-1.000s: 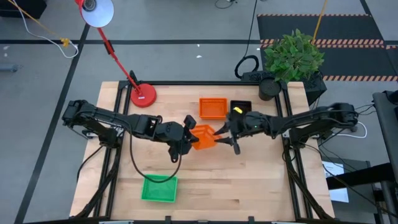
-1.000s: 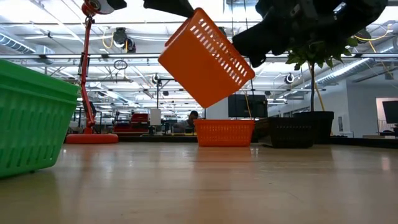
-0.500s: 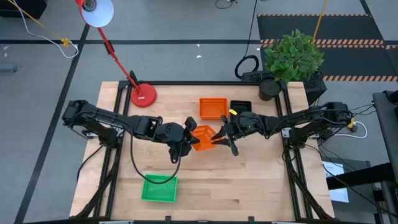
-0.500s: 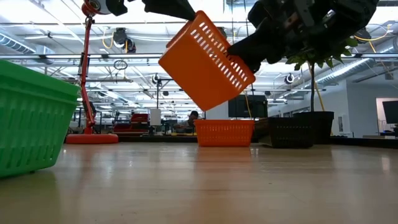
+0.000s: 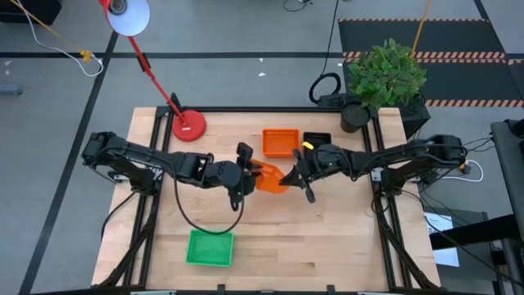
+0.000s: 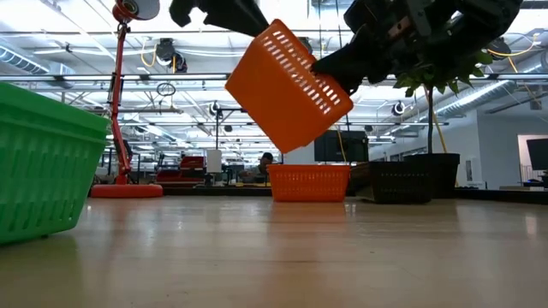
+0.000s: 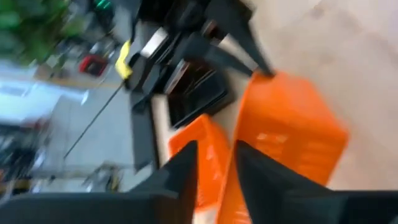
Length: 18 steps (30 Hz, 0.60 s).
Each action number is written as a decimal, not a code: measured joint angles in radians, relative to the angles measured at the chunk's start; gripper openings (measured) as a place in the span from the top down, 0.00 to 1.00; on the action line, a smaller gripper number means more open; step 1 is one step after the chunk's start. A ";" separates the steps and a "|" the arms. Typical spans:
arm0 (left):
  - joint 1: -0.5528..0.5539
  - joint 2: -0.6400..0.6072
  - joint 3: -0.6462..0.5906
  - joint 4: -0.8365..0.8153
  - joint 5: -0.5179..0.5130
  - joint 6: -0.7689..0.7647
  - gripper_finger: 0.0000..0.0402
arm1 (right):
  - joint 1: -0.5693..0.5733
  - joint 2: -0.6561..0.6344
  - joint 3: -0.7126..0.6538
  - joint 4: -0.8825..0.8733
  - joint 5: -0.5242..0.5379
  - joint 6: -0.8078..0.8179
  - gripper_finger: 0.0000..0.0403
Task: Stack baskets by color
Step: Stack the left orange basket on top of the orange basket
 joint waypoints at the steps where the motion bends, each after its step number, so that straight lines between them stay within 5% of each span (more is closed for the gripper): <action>1: -0.001 0.000 0.000 -0.001 -0.038 -0.013 0.69 | -0.005 -0.009 0.000 -0.004 -0.001 -0.001 0.98; 7: 0.010 -0.026 0.000 -0.084 -0.292 -0.157 0.52 | -0.044 -0.086 0.000 -0.075 0.071 -0.058 0.98; 18: 0.158 -0.148 0.001 -0.340 -0.192 -0.527 0.60 | -0.105 -0.163 0.000 -0.171 0.124 -0.070 0.98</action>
